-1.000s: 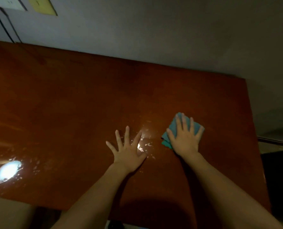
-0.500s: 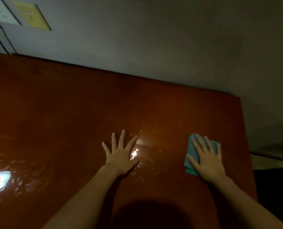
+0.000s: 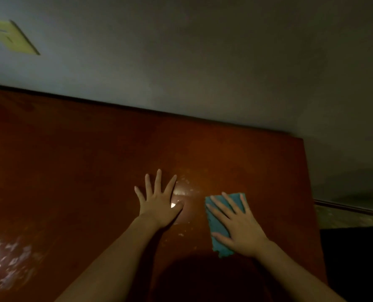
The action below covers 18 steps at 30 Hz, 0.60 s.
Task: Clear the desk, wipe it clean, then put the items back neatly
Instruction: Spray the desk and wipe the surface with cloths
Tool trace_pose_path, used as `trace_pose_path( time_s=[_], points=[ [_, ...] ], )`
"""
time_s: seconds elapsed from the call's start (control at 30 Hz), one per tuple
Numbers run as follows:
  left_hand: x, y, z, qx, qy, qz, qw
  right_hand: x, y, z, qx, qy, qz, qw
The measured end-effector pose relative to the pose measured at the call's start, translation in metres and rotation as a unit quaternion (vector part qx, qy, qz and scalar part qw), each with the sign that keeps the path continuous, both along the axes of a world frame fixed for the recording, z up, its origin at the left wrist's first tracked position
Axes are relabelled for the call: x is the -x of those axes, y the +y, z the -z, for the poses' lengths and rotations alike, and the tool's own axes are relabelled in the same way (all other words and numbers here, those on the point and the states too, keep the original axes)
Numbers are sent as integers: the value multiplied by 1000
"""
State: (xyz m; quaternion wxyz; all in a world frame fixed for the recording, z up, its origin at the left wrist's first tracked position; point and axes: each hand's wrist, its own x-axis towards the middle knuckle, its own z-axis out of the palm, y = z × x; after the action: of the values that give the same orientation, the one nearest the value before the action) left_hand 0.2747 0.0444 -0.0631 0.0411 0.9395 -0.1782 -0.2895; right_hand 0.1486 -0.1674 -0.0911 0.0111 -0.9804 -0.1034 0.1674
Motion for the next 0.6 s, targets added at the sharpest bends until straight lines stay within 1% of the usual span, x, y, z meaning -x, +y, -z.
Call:
trace_pose_path(
  time_s=[0.07, 0.13, 0.2, 0.27, 0.33, 0.4, 0.47, 0.53, 0.6],
  points=[
    [-3, -13, 2, 11, 0, 1, 1000, 6, -32, -2, 8, 8, 48, 999],
    [-7, -22, 4, 17, 2, -7, 1000, -4, -51, -4, 8, -6, 133, 991],
    [-8, -26, 5, 10, 2, -5, 1000, -29, -56, -3, 7, -33, 241, 970],
    [-11, -27, 6, 3, 4, 6, 1000, -69, -48, -2, 0, -40, 348, 937],
    [-16, -27, 6, 2, 8, 17, 1000, -114, -32, -3, -7, -40, 387, 921],
    [-21, -25, 7, -2, 10, 31, 999, -144, -14, -3, -19, -38, 355, 934],
    [-27, -23, 7, -10, 10, 46, 999, -149, 2, 0, -22, -36, 271, 962],
    [-36, -24, 8, -19, 7, 60, 998, -132, 9, 2, -18, -45, 162, 986],
    [-45, -28, 6, -21, 11, 63, 998, -104, 0, 4, -3, -53, 89, 995]
  ],
)
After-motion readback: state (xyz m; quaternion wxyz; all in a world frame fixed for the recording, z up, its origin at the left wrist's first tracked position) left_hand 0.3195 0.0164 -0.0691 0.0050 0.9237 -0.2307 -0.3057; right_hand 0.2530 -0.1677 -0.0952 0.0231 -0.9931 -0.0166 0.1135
